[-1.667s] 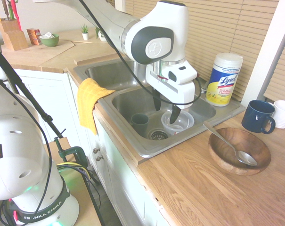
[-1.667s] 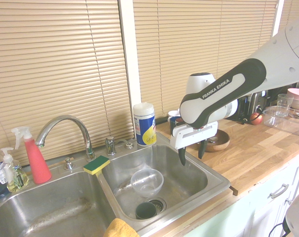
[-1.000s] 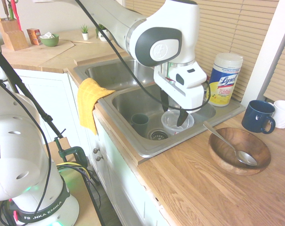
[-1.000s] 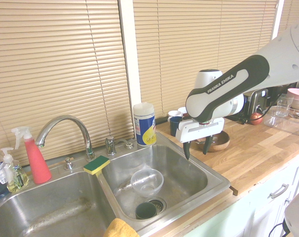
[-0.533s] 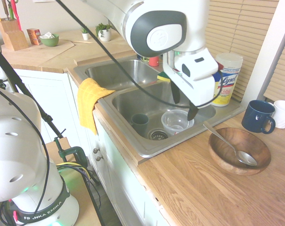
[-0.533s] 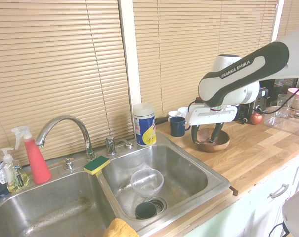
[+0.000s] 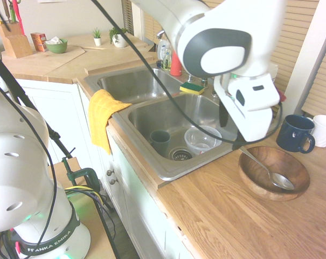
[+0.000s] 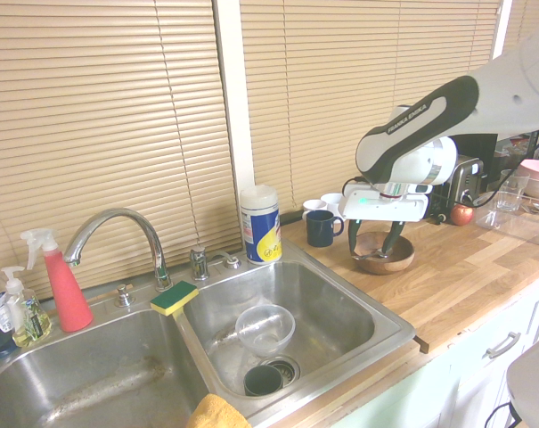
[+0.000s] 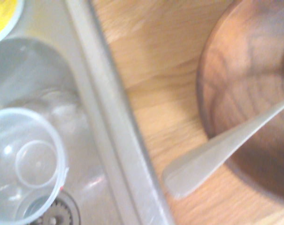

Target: Put the spoon into the sink

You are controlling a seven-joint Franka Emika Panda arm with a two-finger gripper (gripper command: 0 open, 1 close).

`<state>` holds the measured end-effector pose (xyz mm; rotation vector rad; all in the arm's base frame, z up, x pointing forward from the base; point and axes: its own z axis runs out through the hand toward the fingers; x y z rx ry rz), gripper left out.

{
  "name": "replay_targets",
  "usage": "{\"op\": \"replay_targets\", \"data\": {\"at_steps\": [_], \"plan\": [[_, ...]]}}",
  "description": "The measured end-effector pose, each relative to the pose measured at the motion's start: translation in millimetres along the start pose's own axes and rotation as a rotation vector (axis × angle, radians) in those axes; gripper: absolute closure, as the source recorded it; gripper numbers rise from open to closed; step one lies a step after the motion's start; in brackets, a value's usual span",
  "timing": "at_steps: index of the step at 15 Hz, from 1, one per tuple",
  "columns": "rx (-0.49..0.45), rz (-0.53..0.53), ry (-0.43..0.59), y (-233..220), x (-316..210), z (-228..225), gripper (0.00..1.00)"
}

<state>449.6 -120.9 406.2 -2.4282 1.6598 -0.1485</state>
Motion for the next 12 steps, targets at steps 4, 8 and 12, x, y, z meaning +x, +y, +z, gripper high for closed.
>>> {"op": "replay_targets", "data": {"at_steps": [4,8,12], "plan": [[0.008,0.060,-0.001,-2.9,27.8,14.5,0.00],[0.008,0.099,-0.001,-11.0,48.5,32.5,0.00],[0.029,0.161,0.006,-16.4,67.5,47.8,0.00]]}}
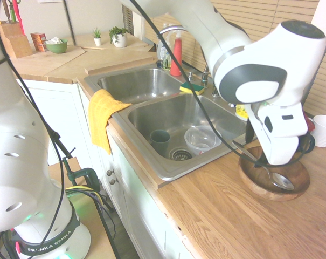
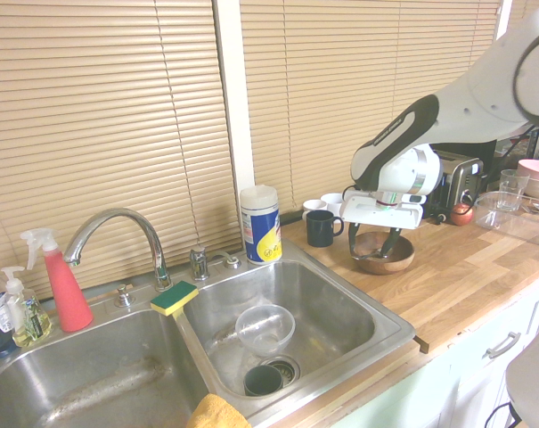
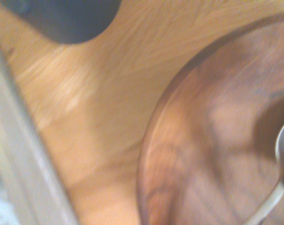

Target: Put the spoon into the sink

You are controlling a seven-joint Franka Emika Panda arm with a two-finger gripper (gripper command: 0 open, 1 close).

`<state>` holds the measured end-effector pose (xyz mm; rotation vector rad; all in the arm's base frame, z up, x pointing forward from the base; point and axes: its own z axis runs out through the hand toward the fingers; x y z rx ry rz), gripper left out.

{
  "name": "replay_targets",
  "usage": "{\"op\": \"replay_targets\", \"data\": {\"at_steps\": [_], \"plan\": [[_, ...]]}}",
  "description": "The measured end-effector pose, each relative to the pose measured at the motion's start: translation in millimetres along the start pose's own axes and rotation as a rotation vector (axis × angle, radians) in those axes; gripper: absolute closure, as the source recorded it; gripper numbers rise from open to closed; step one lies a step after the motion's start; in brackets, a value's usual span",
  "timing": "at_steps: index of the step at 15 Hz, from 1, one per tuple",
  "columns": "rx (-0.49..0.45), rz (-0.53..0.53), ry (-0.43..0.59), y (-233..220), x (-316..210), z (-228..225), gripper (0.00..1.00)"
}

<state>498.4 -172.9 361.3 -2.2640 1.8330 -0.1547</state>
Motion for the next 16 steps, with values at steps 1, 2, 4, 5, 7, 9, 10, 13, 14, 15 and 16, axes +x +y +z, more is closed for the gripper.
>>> {"op": "replay_targets", "data": {"at_steps": [1,2,4,5,7,9,10,13,14,15,16], "plan": [[0.008,0.014,-0.001,-0.1,3.7,-0.9,0.00],[0.014,0.024,-0.001,0.5,6.6,-1.9,0.00],[0.014,0.039,-0.003,2.5,9.7,-0.7,0.00],[0.012,0.052,-0.006,3.9,11.4,1.3,0.00],[0.012,0.091,-0.016,7.2,15.7,6.2,0.00],[0.013,0.110,-0.019,10.5,20.4,7.8,0.00],[0.013,0.118,-0.019,11.6,22.1,7.9,0.00],[-0.001,0.146,-0.024,13.8,23.5,14.7,1.00],[-0.009,0.155,-0.027,14.6,23.4,18.8,1.00],[-0.016,0.163,-0.029,15.4,23.6,22.6,1.00],[-0.020,0.168,-0.030,15.9,24.0,24.8,1.00]]}}
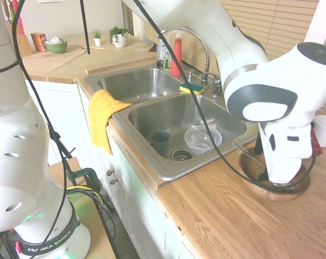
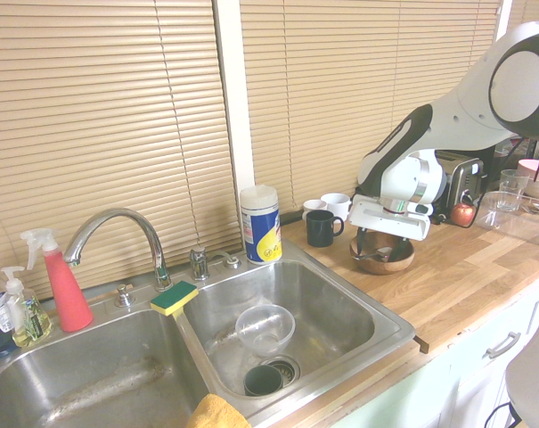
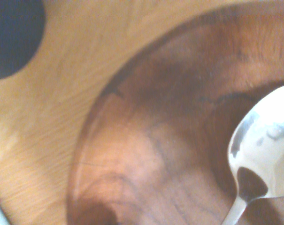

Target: Put the spoon into the sink

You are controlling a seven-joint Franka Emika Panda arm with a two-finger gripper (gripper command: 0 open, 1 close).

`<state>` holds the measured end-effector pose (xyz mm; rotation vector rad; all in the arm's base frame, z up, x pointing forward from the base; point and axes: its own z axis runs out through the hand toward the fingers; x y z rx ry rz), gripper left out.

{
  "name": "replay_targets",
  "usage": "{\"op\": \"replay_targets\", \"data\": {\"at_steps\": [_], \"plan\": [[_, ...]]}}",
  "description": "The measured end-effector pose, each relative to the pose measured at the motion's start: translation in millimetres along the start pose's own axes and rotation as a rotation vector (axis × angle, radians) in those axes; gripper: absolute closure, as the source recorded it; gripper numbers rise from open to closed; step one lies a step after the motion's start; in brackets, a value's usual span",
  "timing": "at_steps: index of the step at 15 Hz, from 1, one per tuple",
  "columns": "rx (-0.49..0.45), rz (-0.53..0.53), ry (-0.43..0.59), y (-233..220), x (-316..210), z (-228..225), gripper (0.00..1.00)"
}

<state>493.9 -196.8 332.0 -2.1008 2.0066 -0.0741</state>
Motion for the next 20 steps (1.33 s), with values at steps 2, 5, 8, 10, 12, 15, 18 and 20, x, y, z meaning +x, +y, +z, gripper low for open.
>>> {"op": "replay_targets", "data": {"at_steps": [2,5,8,10,12,15,18,20], "plan": [[0.000,0.008,0.000,-0.3,0.3,-0.2,1.00],[-0.001,0.010,0.000,0.0,0.6,0.2,1.00],[-0.005,0.012,-0.001,0.7,1.2,2.0,1.00],[-0.008,0.013,-0.002,0.6,1.6,3.5,1.00],[-0.009,0.014,-0.002,0.2,2.0,4.6,1.00],[-0.010,0.015,-0.001,-1.2,3.2,5.8,1.00],[-0.013,0.016,-0.001,-1.9,3.8,7.8,1.00],[-0.013,0.017,0.000,-3.6,4.5,8.5,1.00]]}}
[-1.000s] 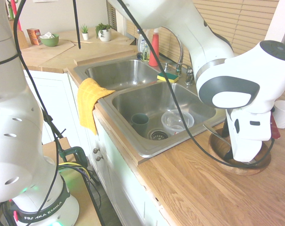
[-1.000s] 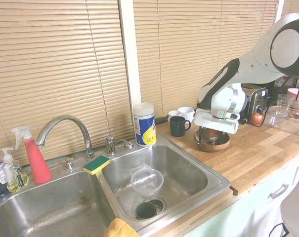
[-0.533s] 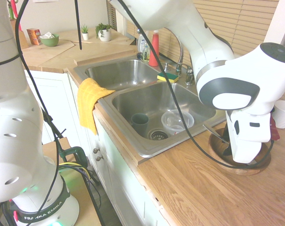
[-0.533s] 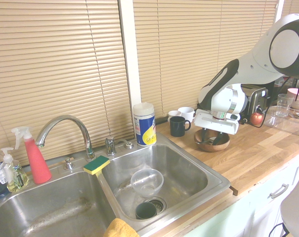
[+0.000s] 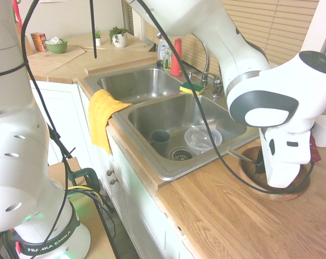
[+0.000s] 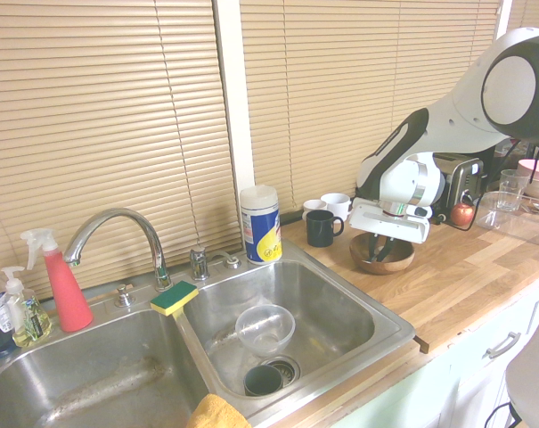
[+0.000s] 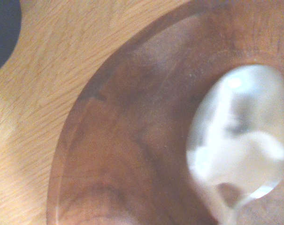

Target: Put the spoon into the sink

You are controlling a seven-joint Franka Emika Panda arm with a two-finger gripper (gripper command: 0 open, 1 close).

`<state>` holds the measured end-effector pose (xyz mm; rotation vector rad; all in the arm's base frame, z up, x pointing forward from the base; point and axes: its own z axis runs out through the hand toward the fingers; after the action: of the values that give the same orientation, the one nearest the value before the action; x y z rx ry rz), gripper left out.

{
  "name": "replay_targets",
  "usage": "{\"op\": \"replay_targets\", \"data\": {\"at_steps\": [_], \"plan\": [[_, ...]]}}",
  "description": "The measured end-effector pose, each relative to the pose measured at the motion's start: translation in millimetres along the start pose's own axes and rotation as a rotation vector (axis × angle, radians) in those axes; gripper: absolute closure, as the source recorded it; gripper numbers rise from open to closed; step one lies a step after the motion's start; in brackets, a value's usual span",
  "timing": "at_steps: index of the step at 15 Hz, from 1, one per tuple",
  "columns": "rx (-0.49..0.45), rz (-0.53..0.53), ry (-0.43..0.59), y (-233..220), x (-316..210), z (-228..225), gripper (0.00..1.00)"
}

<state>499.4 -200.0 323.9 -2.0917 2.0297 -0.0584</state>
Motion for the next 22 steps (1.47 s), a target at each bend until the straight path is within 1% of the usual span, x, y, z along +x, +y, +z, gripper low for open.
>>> {"op": "replay_targets", "data": {"at_steps": [8,14,18,22], "plan": [[0.010,0.007,0.002,-3.4,1.3,-2.3,1.00],[0.067,-0.010,0.013,-6.2,-7.7,-35.7,1.00],[0.068,-0.045,0.048,-10.5,-35.7,-52.0,1.00],[0.080,-0.101,0.105,-23.5,-86.0,-80.4,1.00]]}}
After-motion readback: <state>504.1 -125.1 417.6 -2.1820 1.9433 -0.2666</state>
